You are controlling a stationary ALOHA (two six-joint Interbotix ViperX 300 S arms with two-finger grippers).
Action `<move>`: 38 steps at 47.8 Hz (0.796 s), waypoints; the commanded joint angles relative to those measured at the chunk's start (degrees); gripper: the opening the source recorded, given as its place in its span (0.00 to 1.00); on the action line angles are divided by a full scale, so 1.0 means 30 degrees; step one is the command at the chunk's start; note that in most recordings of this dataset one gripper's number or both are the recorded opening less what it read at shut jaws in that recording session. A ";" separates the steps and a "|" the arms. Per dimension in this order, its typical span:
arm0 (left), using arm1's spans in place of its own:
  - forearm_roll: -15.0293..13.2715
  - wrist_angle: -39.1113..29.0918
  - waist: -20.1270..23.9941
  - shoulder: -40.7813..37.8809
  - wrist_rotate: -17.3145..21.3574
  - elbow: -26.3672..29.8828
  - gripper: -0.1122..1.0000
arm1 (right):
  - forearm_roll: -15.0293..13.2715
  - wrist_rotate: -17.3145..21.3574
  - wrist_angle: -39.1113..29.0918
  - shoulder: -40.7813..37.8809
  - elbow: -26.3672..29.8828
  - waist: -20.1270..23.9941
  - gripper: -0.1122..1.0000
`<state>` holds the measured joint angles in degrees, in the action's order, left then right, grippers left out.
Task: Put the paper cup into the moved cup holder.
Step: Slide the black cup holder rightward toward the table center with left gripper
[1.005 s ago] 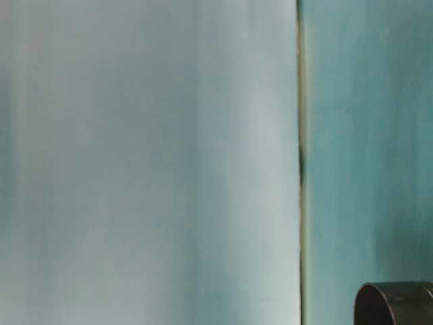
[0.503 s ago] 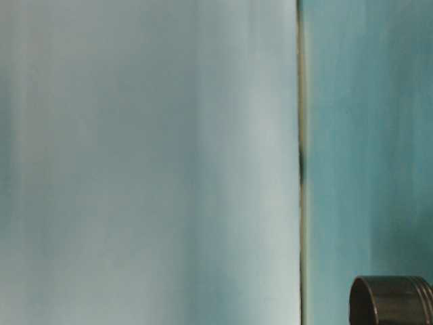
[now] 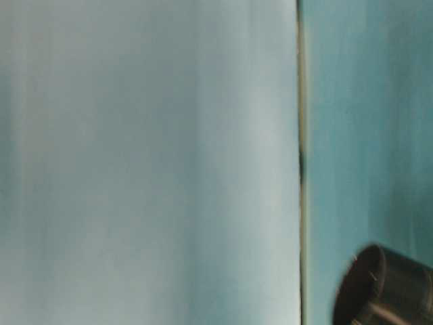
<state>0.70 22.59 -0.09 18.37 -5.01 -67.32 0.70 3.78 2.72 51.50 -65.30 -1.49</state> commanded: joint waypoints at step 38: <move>0.0088 0.1377 0.0088 -0.6738 0.1025 0.6885 0.29 | 0.0059 0.0146 -0.0146 -0.0117 0.0498 -0.0059 0.12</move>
<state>0.79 26.10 -0.09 -0.70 -2.20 -48.96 0.70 3.78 2.11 51.50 -65.30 -1.58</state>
